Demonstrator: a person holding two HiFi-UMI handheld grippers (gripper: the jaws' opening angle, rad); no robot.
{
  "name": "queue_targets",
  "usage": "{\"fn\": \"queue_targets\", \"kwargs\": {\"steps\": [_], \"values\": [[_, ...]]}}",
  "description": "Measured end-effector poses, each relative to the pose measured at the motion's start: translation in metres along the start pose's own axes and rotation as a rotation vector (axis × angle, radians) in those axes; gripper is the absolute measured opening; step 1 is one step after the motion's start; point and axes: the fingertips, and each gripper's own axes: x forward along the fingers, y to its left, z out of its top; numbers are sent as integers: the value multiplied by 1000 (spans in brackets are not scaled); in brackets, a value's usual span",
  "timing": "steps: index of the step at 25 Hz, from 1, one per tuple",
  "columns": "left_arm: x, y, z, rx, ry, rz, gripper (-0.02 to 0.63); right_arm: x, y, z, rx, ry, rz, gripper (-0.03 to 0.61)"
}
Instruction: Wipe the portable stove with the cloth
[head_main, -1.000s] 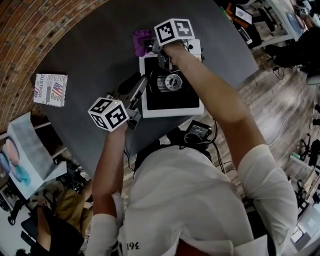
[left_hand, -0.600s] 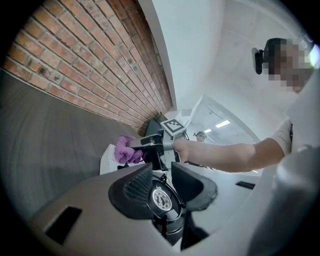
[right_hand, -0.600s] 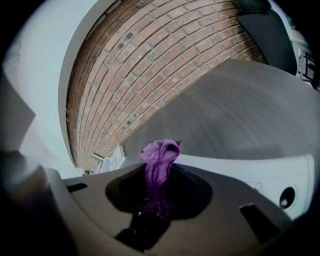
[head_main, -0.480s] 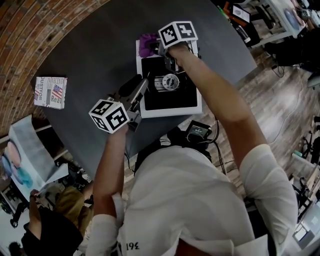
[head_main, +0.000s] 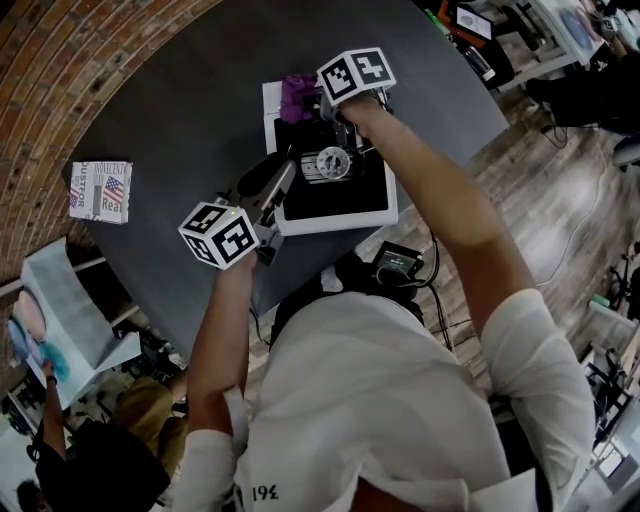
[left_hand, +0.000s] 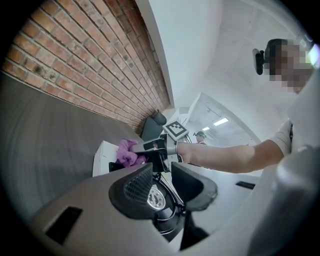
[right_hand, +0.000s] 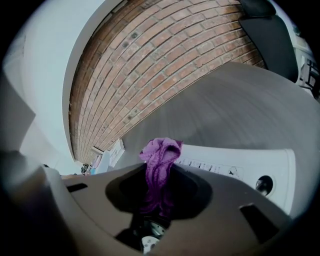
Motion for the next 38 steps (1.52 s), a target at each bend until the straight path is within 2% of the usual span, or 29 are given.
{"fn": "queue_targets", "kwargs": {"steps": [8, 14, 28, 38], "values": [[2, -8, -6, 0, -1, -9, 114, -12, 2, -12, -64, 17, -4, 117], [4, -10, -8, 1, 4, -15, 114, -14, 8, -24, -102, 70, 15, 115], [14, -22, -8, 14, 14, -31, 114, -45, -25, -31, -329, 217, -193, 117], [21, -27, -8, 19, 30, -43, 114, -62, -44, -34, -392, 281, -271, 117]]}}
